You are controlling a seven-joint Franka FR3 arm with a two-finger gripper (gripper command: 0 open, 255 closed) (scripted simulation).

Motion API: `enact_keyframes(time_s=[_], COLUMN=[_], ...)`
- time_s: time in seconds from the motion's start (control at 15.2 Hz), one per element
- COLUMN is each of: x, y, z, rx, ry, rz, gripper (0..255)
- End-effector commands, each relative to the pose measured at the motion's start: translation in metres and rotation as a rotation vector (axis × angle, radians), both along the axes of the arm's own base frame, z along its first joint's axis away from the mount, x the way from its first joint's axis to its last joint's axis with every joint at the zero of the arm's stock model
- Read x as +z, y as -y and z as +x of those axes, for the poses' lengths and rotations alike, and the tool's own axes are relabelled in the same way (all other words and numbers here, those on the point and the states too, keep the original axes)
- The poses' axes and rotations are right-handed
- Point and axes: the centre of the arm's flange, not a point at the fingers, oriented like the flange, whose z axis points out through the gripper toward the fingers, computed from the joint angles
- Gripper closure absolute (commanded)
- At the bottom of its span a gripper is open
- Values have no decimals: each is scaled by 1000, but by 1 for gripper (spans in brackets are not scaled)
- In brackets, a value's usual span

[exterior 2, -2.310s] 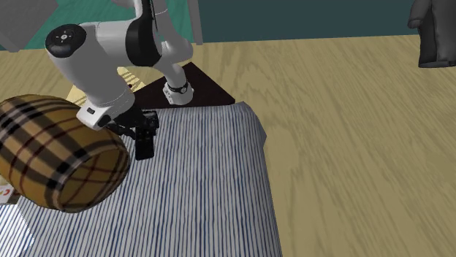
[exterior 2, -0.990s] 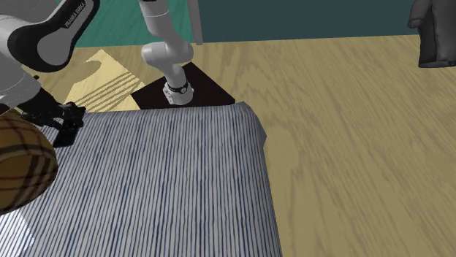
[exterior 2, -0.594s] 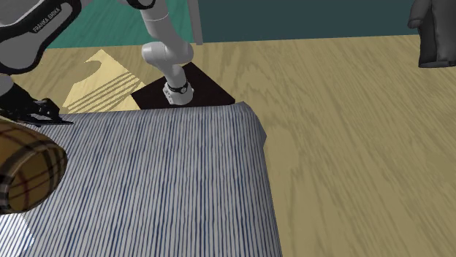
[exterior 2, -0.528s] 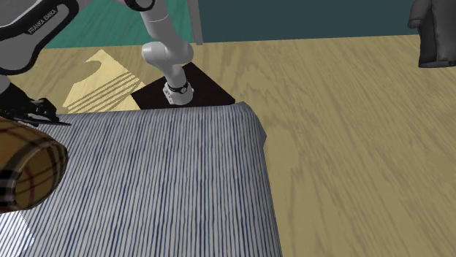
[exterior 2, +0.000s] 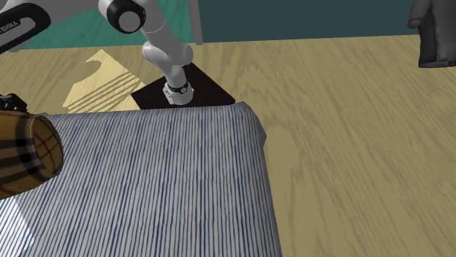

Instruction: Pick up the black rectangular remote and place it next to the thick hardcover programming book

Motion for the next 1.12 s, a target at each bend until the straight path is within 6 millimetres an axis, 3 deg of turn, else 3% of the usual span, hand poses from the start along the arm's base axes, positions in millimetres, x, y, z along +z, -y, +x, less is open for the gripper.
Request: enact_keyframes(time_s=[0.0,0.2,0.59,0.66,0.73,1.06], x=[-4,-4,-36,-31,-31,-16], y=[18,46,46,46,46,-13], z=[-20,-51,-51,-51,-51,-76], rx=[2,2,2,2,2,-146], ry=[-2,-2,-2,-2,-2,530], rz=[3,3,3,4,4,-322], gripper=[255,255,255,255,0,0])
